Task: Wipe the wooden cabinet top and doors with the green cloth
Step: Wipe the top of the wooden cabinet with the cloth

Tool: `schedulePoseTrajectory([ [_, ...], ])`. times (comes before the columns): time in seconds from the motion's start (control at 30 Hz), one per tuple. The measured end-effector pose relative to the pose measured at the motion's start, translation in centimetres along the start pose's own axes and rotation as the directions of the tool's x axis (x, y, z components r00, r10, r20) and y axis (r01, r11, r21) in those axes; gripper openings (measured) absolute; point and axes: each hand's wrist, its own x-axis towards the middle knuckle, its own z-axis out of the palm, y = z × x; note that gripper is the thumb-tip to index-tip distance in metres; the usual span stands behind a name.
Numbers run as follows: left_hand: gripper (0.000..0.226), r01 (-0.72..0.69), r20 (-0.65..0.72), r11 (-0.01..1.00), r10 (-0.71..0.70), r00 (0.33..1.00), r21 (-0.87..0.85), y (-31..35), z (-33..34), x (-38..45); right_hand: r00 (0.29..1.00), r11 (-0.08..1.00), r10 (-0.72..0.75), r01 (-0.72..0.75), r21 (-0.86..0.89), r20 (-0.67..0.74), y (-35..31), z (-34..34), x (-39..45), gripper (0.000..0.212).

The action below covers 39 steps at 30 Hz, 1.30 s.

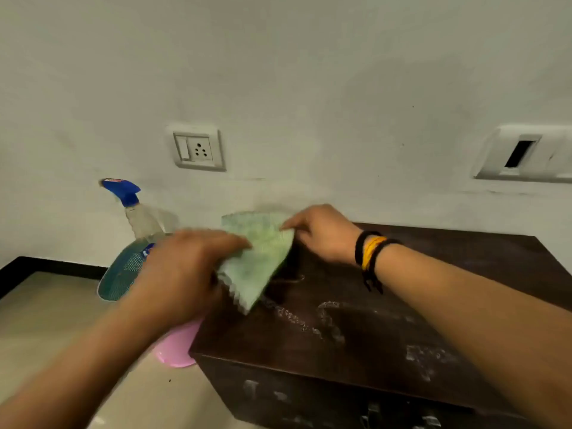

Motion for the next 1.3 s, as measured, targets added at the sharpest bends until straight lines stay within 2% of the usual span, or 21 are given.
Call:
schedulePoseTrajectory([
  [0.03, 0.057, 0.051, 0.169, 0.998, -0.057, 0.984, 0.038, 0.0, 1.8, -1.0, 0.991, 0.996, 0.027, -0.016, -0.082, 0.135, 1.2, 1.4, -0.4, 0.026],
  [0.07, 0.058, 0.115, 0.301, 0.992, -0.123, 0.946, 0.043, -0.3, 3.3, -1.5, 0.979, 0.994, 0.052, -0.031, -0.106, 0.196, 2.0, 2.4, -0.6, 0.026],
  [0.1, 0.059, 0.205, 0.366, 0.979, -0.187, 0.912, -0.011, -0.7, 4.3, -1.5, 0.978, 0.995, 0.064, -0.047, -0.088, 0.199, 2.4, 2.8, -0.7, 0.027],
  [0.17, 0.054, 0.391, 0.31, 0.9, -0.322, 0.895, -0.194, -1.6, 5.2, 0.0, 0.985, 0.997, 0.055, -0.044, -0.068, 0.165, 2.4, 2.7, -0.4, 0.028],
  [0.23, 0.042, 0.443, 0.186, 0.851, -0.405, 0.895, -0.281, -2.3, 5.6, 2.9, 0.977, 0.994, 0.041, -0.019, -0.108, 0.209, 2.3, 2.2, -0.1, 0.028],
  [0.3, 0.038, 0.466, 0.124, 0.848, -0.45, 0.885, -0.253, -2.6, 6.4, 6.1, 0.963, 0.989, 0.048, -0.01, -0.144, 0.264, 2.5, 1.6, -0.2, 0.031],
  [0.37, 0.055, 0.503, 0.172, 0.858, -0.482, 0.859, -0.103, -2.8, 8.0, 8.8, 0.958, 0.987, 0.05, -0.005, -0.158, 0.282, 2.9, 1.5, -0.5, 0.034],
  [0.43, 0.063, 0.421, 0.269, 0.898, -0.44, 0.857, 0.13, -2.8, 10.0, 9.9, 0.959, 0.988, 0.063, -0.021, -0.152, 0.276, 3.5, 1.5, -0.7, 0.036],
  [0.47, 0.061, 0.365, 0.275, 0.913, -0.404, 0.873, 0.182, -2.7, 11.0, 9.8, 0.961, 0.987, 0.069, -0.025, -0.16, 0.269, 3.8, 1.5, -0.8, 0.037],
  [0.57, 0.054, 0.204, 0.167, 0.973, -0.219, 0.961, 0.106, -2.6, 13.3, 7.8, 0.968, 0.958, 0.073, -0.001, -0.287, 0.239, 5.0, 1.4, -1.4, 0.041],
  [0.6, 0.056, 0.127, 0.178, 0.988, -0.141, 0.974, 0.089, -2.5, 13.8, 7.2, 0.969, 0.933, 0.084, 0.005, -0.359, 0.231, 5.3, 1.4, -1.8, 0.046],
  [0.67, 0.068, 0.065, 0.309, 0.997, -0.074, 0.948, 0.039, -2.5, 14.7, 6.6, 0.966, 0.888, 0.112, 0.009, -0.46, 0.235, 5.8, 1.6, -2.4, 0.059],
  [0.73, 0.08, 0.103, 0.418, 0.992, -0.124, 0.9, 0.073, -2.6, 15.4, 6.5, 0.963, 0.882, 0.125, 0.003, -0.471, 0.239, 6.1, 2.0, -2.7, 0.066],
  [0.8, 0.084, 0.113, 0.44, 0.986, -0.154, 0.885, 0.118, -2.7, 15.8, 6.6, 0.968, 0.891, 0.115, -0.002, -0.453, 0.223, 6.3, 2.2, -2.7, 0.068],
  [1.0, 0.059, 0.228, 0.425, 0.964, -0.264, 0.866, 0.133, -2.9, 15.9, 7.4, 0.969, 0.902, 0.132, -0.03, -0.43, 0.209, 7.1, 2.9, -2.3, 0.07],
  [1.1, 0.059, 0.29, 0.422, 0.942, -0.334, 0.843, 0.166, -1.3, 15.5, 5.8, 0.967, 0.903, 0.14, -0.036, -0.429, 0.213, 7.8, 3.4, -2.8, 0.069],
  [1.23, 0.059, 0.185, 0.432, 0.977, -0.213, 0.876, 0.106, 1.1, 17.3, 8.8, 0.976, 0.905, 0.138, -0.056, -0.422, 0.168, 8.0, 4.1, -2.9, 0.067],
  [1.3, 0.058, 0.285, 0.435, 0.951, -0.31, 0.845, 0.122, -1.2, 17.1, 10.8, 0.976, 0.895, 0.147, -0.062, -0.441, 0.161, 7.9, 4.2, -2.9, 0.068],
])
